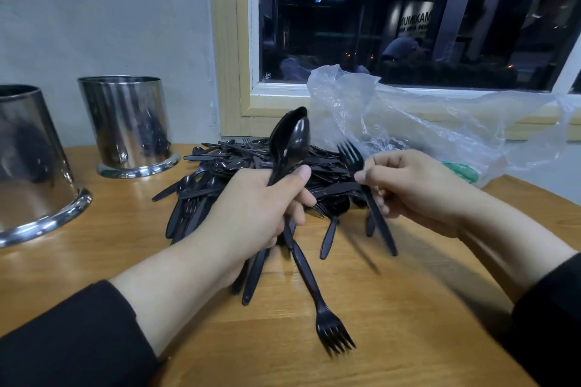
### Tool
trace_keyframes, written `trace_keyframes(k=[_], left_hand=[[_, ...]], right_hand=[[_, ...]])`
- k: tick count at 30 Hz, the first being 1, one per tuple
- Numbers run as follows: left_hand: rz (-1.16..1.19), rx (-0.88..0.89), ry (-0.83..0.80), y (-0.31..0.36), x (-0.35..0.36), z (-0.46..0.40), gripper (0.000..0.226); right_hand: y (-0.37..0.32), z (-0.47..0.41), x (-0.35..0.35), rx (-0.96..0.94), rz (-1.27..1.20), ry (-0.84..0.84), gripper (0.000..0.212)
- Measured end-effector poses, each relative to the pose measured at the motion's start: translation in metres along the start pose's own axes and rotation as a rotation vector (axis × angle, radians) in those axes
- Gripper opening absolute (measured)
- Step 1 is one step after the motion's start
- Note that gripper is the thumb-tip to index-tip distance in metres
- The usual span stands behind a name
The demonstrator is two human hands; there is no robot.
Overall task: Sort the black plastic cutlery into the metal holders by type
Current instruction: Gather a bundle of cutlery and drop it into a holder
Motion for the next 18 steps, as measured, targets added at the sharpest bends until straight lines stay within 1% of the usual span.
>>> trace_keyframes(k=[2,5,7,10,11,12,14,15,16,18], left_hand=[[-0.043,0.016,-0.021,0.002,0.003,0.001,0.040],[-0.106,0.033,-0.059,0.004,0.005,0.003,0.035],[-0.126,0.057,-0.091,0.005,0.005,0.005,0.033],[-0.035,0.067,-0.126,0.007,0.004,0.006,0.018],[-0.027,0.066,-0.119,0.007,0.002,0.005,0.015],[-0.057,0.070,-0.100,0.005,0.001,0.003,0.014],[-0.130,0.085,-0.042,0.001,-0.004,-0.003,0.013],[-0.138,0.089,-0.008,-0.001,-0.007,-0.006,0.013],[-0.138,0.095,0.023,-0.002,-0.009,-0.009,0.014],[-0.163,0.114,0.068,-0.004,-0.015,-0.013,0.018]], right_hand=[[0.000,-0.001,0.013,-0.078,-0.101,0.003,0.015],[0.003,-0.002,0.034,-0.165,-0.175,-0.069,0.006],[0.005,-0.003,0.041,-0.200,-0.192,-0.090,0.008],[0.003,-0.001,0.042,-0.232,-0.258,-0.105,0.018],[0.002,0.000,0.041,-0.228,-0.242,-0.100,0.023],[0.004,0.001,0.039,-0.231,-0.172,-0.083,0.030],[0.002,0.004,0.032,-0.253,0.135,-0.044,0.045],[-0.001,0.007,0.027,-0.261,0.285,-0.078,0.046],[-0.003,0.008,0.023,-0.248,0.384,-0.170,0.043],[-0.008,0.016,0.021,-0.155,0.463,-0.441,0.028]])
Point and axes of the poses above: each hand's wrist, its own z-axis away from the middle knuckle, its own x-axis out of the palm, y = z × x, the point moved 1 cm from there along -z, towards the middle knuckle, and after that the axes turned 4 degrees about x, right-handed, at the moved point
